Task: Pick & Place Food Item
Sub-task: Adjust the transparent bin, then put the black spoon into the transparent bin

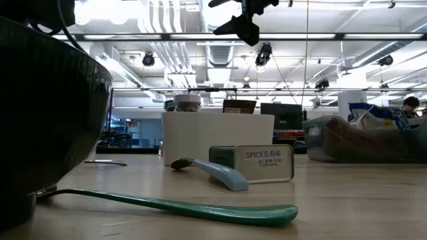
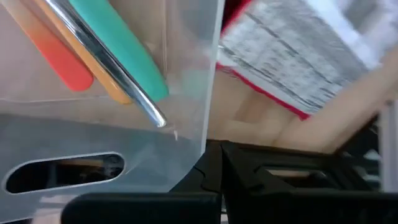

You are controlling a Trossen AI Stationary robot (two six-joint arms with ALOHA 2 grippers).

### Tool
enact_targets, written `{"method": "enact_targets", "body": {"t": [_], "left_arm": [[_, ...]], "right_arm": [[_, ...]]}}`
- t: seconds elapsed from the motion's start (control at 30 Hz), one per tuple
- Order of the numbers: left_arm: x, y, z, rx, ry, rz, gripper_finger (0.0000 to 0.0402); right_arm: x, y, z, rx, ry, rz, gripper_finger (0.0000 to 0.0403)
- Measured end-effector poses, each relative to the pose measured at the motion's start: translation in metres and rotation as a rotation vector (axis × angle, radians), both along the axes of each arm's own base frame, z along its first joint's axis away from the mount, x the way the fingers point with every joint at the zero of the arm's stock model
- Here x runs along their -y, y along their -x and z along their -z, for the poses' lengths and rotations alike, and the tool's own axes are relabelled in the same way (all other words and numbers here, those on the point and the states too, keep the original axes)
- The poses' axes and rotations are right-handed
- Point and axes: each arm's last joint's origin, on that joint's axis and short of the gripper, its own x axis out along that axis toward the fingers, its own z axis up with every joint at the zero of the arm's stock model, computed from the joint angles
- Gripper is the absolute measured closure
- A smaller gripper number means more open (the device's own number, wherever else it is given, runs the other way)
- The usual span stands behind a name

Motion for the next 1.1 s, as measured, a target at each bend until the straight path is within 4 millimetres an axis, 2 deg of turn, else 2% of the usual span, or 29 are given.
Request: {"method": "enact_targets", "body": {"t": [0.37,0.5,0.73,0.83,0.97,1.1], "left_arm": [[-0.009,-0.001,0.005,0.075,-0.26,0.008,0.0401],[-0.016,-0.003,0.006,0.091,-0.346,-0.06,0.0401],[-0.024,-0.011,0.002,0.106,-0.33,-0.162,0.0398],[-0.021,-0.02,-0.007,0.179,-0.284,-0.148,0.0374],[-0.017,-0.035,-0.016,0.323,-0.236,-0.129,0.0313],[-0.014,-0.048,-0.017,0.467,-0.193,-0.11,0.0252]], "right_arm": [[0.0,0.0,0.0,0.001,0.003,-0.002,0.0126],[0.0,0.0,0.0,0.001,0.002,-0.001,0.0126],[0.0,0.0,0.0,0.0,-0.005,0.003,0.0126],[-0.001,0.0,0.0,-0.001,-0.007,0.003,0.0126],[-0.003,0.0,0.0,0.0,-0.007,-0.004,0.0126],[-0.005,-0.001,0.0,-0.001,-0.007,-0.01,0.0126]]}}
